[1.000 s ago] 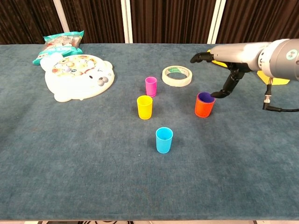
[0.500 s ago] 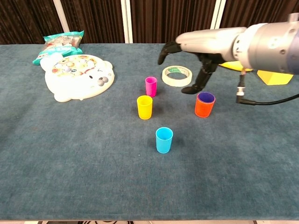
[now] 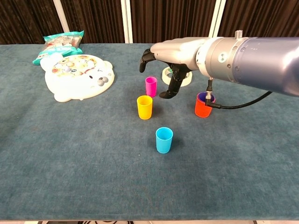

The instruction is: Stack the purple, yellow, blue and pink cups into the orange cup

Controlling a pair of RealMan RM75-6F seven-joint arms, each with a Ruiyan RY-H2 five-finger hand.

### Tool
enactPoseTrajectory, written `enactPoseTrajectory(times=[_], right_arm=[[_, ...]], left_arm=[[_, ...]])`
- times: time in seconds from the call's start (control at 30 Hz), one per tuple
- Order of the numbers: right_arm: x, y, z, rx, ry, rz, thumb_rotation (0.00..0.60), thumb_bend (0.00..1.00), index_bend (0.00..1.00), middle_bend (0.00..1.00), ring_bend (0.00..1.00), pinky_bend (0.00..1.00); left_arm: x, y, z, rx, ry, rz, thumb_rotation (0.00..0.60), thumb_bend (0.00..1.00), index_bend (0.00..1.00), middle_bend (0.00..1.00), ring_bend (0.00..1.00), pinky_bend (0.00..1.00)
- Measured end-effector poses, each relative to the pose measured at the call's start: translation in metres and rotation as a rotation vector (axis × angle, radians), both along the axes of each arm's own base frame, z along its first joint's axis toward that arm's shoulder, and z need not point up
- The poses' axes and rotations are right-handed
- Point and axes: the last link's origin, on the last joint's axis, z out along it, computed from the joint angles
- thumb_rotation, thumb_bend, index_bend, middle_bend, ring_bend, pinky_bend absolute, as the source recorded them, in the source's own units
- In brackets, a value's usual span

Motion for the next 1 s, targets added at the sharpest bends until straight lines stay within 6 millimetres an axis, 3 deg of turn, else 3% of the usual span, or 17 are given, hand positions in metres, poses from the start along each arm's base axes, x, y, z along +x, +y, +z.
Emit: enactPoseTrajectory(times=[1.0], right_arm=[[-0.008, -0.012, -0.039, 0.016, 0.019, -0.053, 0.6, 0.4, 0.33, 0.0, 0.0, 0.01]], left_arm=[[-0.001, 0.001, 0.0, 0.0, -0.001, 0.003, 0.6, 0.31, 0.05, 0.05, 0.0, 0.0]])
